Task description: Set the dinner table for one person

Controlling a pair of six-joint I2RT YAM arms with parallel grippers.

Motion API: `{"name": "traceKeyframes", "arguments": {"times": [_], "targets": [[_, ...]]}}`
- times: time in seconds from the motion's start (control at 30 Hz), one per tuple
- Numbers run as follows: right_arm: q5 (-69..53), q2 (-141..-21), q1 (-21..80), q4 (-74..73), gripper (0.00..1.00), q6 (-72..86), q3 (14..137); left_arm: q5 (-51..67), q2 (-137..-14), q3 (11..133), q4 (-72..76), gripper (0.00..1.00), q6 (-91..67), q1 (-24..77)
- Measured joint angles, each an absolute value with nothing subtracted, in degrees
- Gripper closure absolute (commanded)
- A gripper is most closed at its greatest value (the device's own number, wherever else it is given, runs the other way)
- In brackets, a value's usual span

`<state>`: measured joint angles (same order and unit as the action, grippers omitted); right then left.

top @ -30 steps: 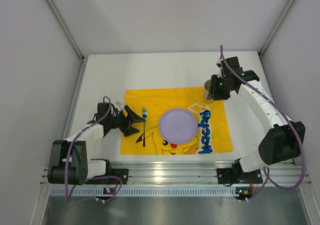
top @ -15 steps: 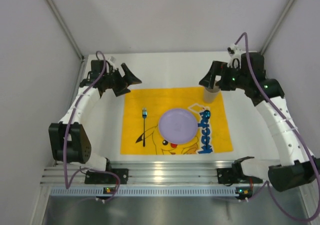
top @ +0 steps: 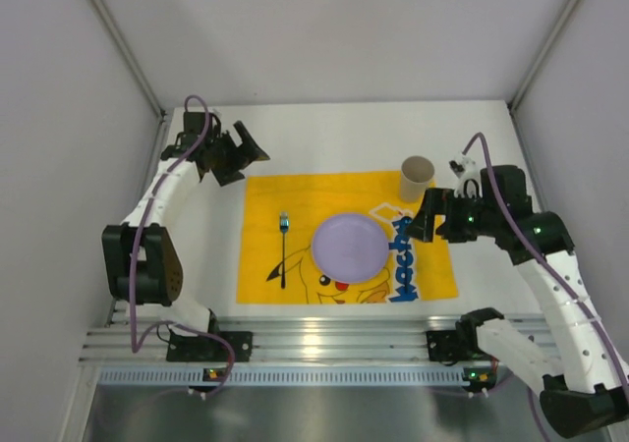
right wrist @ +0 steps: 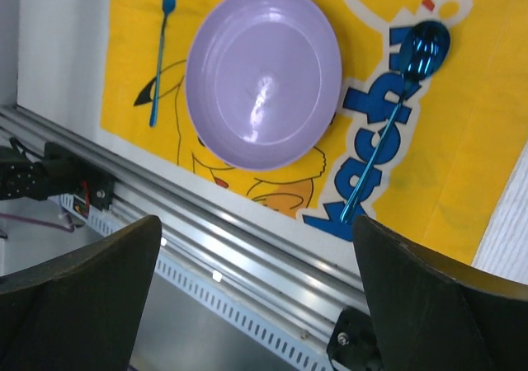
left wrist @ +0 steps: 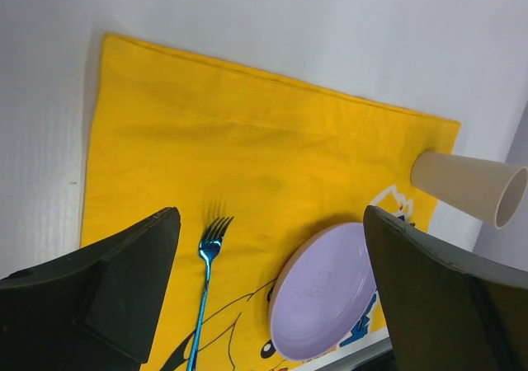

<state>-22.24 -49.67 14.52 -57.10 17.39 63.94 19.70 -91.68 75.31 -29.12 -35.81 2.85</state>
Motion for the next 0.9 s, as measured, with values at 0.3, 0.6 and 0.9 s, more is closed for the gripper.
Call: {"name": "traceKeyframes", "arguments": {"times": [0.3, 0.6, 0.9], "targets": [[-23.83, -47.83, 14.52, -58.83, 0.00, 18.85, 60.62, 16.73, -93.19, 75.66, -31.16, 0.03, -34.83, 2.85], [-23.64, -45.32, 14.52, -58.78, 0.00, 19.53, 60.77, 14.26, -93.10, 75.48, -31.57, 0.03, -33.93, 2.85], [-24.43, -42.83, 14.52, -58.26, 0.00, 19.53, 60.77, 13.04, -90.94, 73.63, -31.42, 0.03, -33.89, 2.85]]}}
